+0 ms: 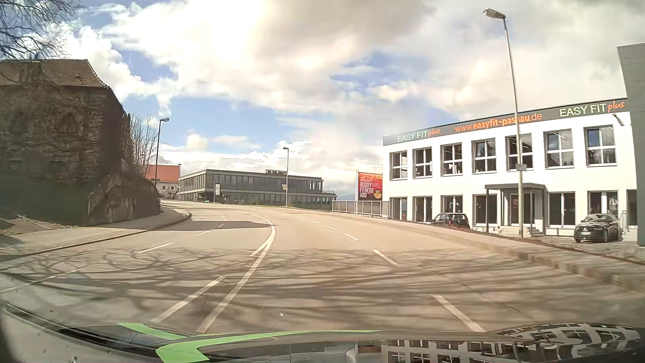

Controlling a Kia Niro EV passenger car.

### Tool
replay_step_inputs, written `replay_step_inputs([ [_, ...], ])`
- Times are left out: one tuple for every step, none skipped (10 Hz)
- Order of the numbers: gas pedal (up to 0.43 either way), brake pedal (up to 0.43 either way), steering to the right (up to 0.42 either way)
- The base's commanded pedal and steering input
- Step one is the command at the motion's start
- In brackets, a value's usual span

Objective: Follow the waypoints while adhering to traffic rules and regulations

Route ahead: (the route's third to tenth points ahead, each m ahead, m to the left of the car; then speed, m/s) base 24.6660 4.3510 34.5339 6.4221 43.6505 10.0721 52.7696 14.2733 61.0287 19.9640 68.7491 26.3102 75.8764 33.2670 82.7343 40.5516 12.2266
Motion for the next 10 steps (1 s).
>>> replay_step_inputs([
  [0.169, 0.0, -0.04],
  [0.169, 0.0, -0.04],
  [0.169, 0.0, -0.04],
  [0.169, 0.0, -0.04],
  [0.169, 0.0, -0.04],
  [0.169, 0.0, -0.039],
  [0.169, 0.0, -0.039],
  [0.169, 0.0, -0.039],
  [0.169, 0.0, -0.038],
  [0.169, 0.0, -0.036],
])
